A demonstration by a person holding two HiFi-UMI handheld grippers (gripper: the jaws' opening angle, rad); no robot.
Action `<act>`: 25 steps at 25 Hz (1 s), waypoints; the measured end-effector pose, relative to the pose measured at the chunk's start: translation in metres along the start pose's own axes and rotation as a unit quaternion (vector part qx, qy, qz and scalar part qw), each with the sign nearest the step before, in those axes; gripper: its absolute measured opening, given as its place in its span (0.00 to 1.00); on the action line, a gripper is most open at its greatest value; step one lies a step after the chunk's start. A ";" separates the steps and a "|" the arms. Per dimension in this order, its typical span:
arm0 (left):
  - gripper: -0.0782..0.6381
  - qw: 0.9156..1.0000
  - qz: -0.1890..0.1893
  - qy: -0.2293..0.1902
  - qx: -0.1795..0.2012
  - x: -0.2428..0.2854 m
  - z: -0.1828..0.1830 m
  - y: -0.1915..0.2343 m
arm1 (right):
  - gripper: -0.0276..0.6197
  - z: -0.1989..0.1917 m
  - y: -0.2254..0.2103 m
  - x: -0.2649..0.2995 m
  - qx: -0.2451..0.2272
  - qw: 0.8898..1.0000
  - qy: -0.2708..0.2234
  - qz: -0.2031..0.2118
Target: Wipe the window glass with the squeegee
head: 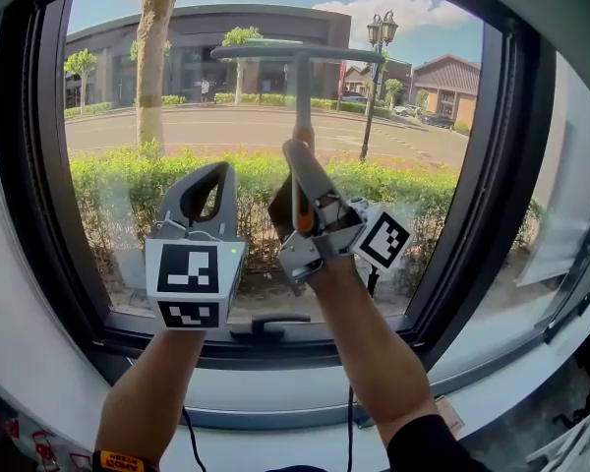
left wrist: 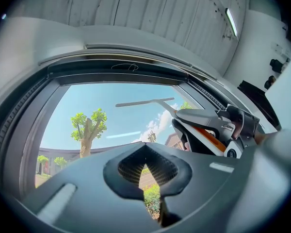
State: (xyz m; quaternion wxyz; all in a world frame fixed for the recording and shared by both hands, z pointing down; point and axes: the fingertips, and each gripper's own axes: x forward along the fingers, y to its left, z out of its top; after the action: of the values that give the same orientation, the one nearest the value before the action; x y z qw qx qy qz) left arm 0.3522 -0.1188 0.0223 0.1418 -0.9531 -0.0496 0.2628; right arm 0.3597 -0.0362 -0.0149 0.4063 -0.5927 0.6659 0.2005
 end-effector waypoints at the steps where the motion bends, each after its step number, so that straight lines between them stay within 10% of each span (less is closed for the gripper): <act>1: 0.13 1.000 -0.001 0.002 -0.002 -0.002 -0.003 -0.002 | 0.11 -0.002 0.000 -0.004 0.003 1.000 0.000 0.000; 25: 0.13 0.987 -0.032 0.131 -0.083 -0.074 -0.148 -0.077 | 0.11 -0.107 -0.016 -0.183 0.110 0.990 -0.001 -0.089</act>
State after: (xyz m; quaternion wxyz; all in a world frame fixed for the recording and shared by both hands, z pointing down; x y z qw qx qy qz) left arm 0.3636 -0.0941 0.2022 0.0763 -0.9857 -0.0830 0.1256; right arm 0.3363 -0.0052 0.1935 0.4856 -0.6012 0.6282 0.0897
